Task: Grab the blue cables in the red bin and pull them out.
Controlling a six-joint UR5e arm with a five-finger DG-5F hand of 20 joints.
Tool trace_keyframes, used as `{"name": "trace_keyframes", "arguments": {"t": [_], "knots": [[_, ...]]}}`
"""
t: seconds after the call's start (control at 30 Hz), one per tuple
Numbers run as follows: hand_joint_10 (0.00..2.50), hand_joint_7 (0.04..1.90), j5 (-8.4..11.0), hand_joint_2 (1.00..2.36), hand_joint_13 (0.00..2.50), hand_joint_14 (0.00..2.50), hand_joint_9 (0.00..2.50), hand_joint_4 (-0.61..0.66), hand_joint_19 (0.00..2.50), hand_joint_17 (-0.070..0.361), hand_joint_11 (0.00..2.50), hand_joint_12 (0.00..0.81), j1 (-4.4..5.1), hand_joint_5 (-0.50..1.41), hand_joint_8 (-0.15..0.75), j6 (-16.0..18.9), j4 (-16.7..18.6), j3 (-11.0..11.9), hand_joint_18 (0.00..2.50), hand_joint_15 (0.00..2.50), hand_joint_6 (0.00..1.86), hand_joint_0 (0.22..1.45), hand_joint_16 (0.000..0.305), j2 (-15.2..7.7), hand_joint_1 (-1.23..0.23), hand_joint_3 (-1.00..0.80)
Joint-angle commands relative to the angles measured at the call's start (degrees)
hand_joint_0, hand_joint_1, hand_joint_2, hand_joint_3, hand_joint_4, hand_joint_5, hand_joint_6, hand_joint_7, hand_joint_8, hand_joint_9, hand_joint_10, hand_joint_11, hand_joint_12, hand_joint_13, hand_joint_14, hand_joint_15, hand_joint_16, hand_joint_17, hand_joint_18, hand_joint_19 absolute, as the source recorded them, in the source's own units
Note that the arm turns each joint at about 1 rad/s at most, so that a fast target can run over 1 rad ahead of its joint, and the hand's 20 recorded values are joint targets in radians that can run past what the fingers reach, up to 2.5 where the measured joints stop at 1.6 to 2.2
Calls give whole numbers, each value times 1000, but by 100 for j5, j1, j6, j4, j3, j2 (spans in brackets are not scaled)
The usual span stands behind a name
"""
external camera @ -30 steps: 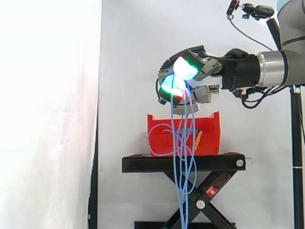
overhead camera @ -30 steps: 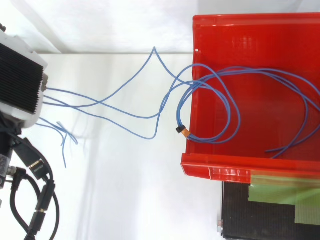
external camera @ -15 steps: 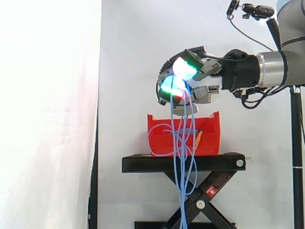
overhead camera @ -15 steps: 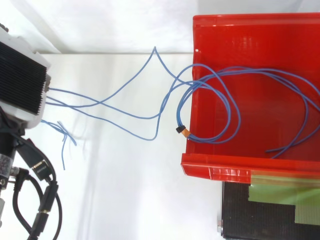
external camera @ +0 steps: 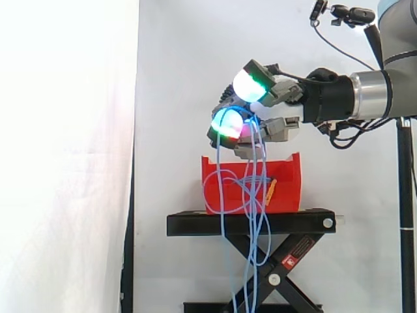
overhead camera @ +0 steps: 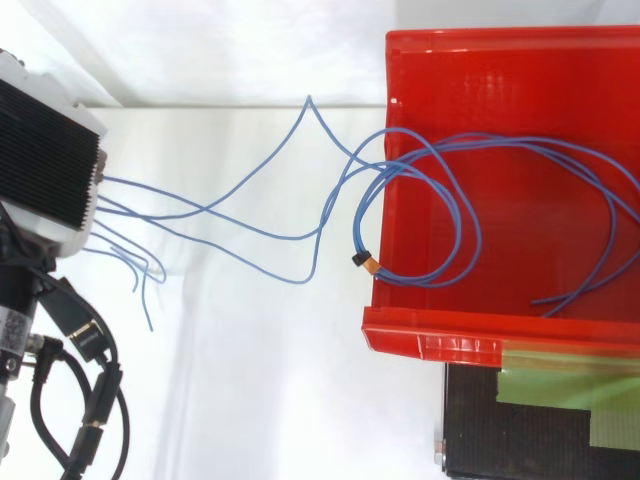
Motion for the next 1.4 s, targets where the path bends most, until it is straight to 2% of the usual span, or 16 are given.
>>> {"name": "trace_keyframes", "arguments": {"t": [0.0,0.83,1.37], "knots": [[30,746,0,1000,1103,2500,1328,300,1215,134,1192,367,0,959,301,0,0,0,1032,668,189,613,59,0,-781,-1000],[33,785,0,1000,1151,2500,1463,302,1172,142,1224,372,0,1061,300,-9,0,0,1063,684,164,585,63,0,-751,-1000],[35,788,0,1000,1146,2500,1509,283,1319,131,1257,355,0,1065,288,-18,0,-9,1104,699,205,621,58,0,-768,-1000]]}}
